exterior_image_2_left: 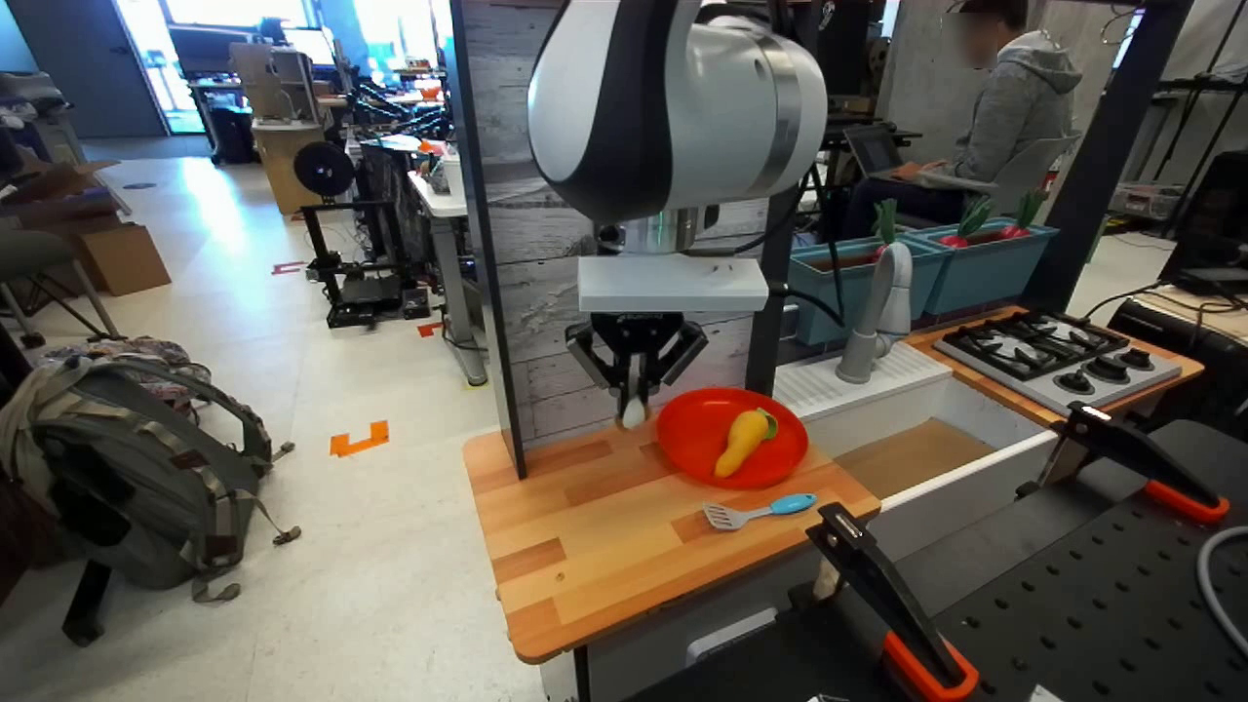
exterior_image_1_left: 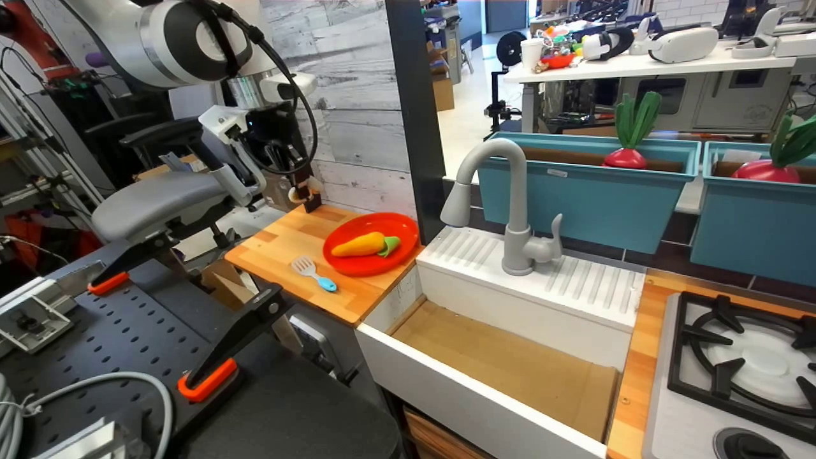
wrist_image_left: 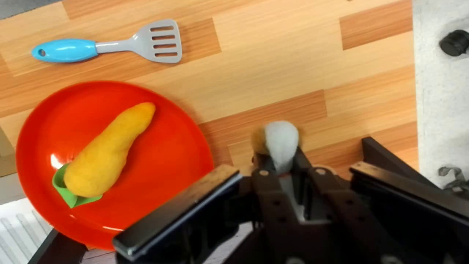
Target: Move the white plush toy backwards
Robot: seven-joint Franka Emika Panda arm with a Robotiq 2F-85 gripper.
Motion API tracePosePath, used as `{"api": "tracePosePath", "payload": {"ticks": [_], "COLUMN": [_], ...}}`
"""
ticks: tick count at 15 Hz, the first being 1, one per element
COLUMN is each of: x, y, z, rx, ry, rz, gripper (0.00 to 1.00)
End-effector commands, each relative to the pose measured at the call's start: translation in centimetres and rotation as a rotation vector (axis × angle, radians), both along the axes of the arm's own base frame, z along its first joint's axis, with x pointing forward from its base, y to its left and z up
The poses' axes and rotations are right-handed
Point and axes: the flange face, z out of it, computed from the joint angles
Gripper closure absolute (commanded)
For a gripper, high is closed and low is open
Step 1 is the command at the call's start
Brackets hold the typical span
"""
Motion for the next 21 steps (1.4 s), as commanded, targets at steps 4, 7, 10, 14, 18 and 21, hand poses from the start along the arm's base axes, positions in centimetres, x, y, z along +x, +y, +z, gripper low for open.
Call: {"api": "tracePosePath", "payload": {"ticks": [4,7,10,14,18,21], "x": [2.2,2.4,2.1,2.1,2.3,2.0], "y": [-0.6,-0.2,0.7,1.9,2.4,2.7], "z": [-2.7,-4.6,-6.3,-7.5,-7.2,-6.0], "rx": [-0.033,-0.068,-0.099,-0.11,-0.093,-0.075], "ry": [-0.025,-0.018,-0.006,-0.006,-0.016,-0.038], "rz": [-0.11,-0.129,-0.133,-0.139,-0.143,-0.141], "gripper": [0.96,0.96,0.96,0.96,0.51,0.3]}}
